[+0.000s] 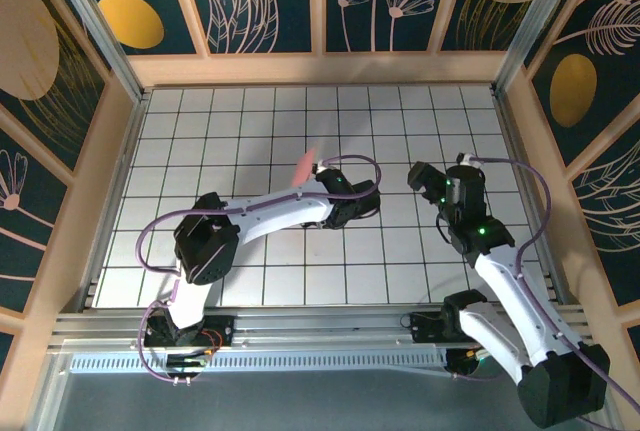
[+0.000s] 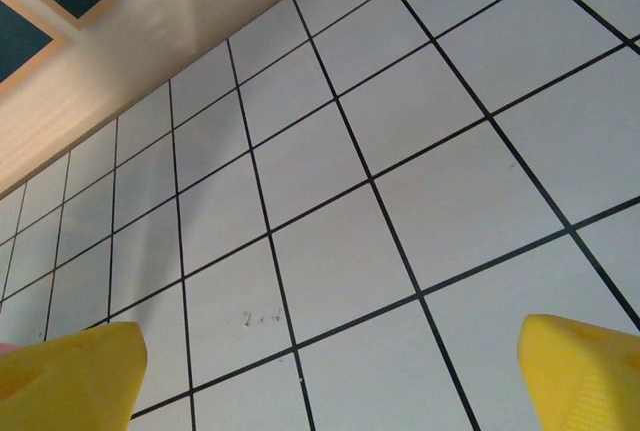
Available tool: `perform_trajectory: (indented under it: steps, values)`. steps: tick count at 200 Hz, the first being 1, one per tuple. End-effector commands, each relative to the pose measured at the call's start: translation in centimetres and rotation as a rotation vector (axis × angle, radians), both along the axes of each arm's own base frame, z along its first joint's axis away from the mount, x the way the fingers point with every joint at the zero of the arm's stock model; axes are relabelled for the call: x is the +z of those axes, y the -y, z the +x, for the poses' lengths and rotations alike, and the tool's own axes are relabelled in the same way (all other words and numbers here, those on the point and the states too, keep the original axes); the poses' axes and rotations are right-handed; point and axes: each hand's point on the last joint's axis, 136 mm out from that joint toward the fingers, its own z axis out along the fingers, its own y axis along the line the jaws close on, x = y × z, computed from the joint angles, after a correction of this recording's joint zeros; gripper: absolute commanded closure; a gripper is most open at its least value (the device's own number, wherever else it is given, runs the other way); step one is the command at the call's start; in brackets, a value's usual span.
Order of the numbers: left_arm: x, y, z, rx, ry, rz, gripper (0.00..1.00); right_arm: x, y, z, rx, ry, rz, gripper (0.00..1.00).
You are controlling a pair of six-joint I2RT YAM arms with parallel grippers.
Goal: Fold a paper plane with a square sheet of paper (fold left side to right side)
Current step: Turn over the paper at the center of the table.
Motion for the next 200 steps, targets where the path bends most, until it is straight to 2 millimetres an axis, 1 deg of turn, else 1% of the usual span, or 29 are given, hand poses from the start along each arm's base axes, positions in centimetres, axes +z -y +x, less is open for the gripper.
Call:
perform_trajectory:
  steps: [1, 14, 29, 53, 75, 99, 116, 142, 144, 148, 161, 177, 186, 200]
  values:
    - [-2.7, 1.0, -0.8, 0.029, -0.055, -0.066, 1.0, 0.0, -0.1, 0.0, 0.012, 0.02, 0.021, 0.04]
    - [-4.3, 1.9, -1.3, 0.027, -0.099, -0.107, 1.0, -0.2, -0.2, 0.0, 0.018, 0.019, 0.03, 0.04]
    - [-5.7, 2.7, -1.6, 0.024, -0.135, -0.136, 1.0, -0.2, -0.3, 0.1, 0.027, 0.019, 0.039, 0.04]
    - [-6.8, 3.7, -1.7, 0.017, -0.166, -0.166, 1.0, -0.3, -0.3, 0.0, 0.03, 0.016, 0.042, 0.04]
    - [-7.7, 5.1, -2.0, 0.001, -0.205, -0.226, 0.86, -0.4, -0.4, 0.0, 0.036, 0.013, 0.048, 0.04]
    - [-8.3, 6.4, -1.9, -0.015, -0.226, -0.262, 0.79, -0.5, -0.5, 0.0, 0.044, 0.011, 0.057, 0.04]
    - [-8.5, 7.2, -1.8, -0.027, -0.241, -0.281, 0.72, -0.8, -0.7, 0.0, 0.052, 0.003, 0.06, 0.04]
    - [-8.2, 8.9, -1.9, -0.047, -0.278, -0.38, 0.63, -1.0, -1.0, 0.0, 0.07, -0.011, 0.064, 0.04]
    - [-8.1, 8.9, -1.9, -0.048, -0.283, -0.385, 0.63, -1.1, -1.0, 0.0, 0.072, -0.013, 0.064, 0.04]
    - [-7.8, 9.8, -1.6, -0.056, -0.273, -0.428, 0.62, -1.1, -1.0, -0.1, 0.075, -0.015, 0.064, 0.04]
    - [-7.2, 10.7, -1.4, -0.072, -0.279, -0.495, 0.58, -1.2, -1.2, -0.1, 0.085, -0.025, 0.066, 0.04]
    - [-5.7, 11.8, -0.9, -0.096, -0.279, -0.587, 0.53, -1.3, -1.3, 0.0, 0.092, -0.037, 0.066, 0.04]
    - [-4.8, 12.3, -0.6, -0.113, -0.277, -0.644, 0.51, -1.4, -2.1, -0.1, 0.129, -0.05, 0.09, 0.05]
    - [-3.2, 12.4, 0.1, -0.126, -0.266, -0.733, 0.5, -1.5, -3.2, -0.2, 0.179, -0.07, 0.121, 0.09]
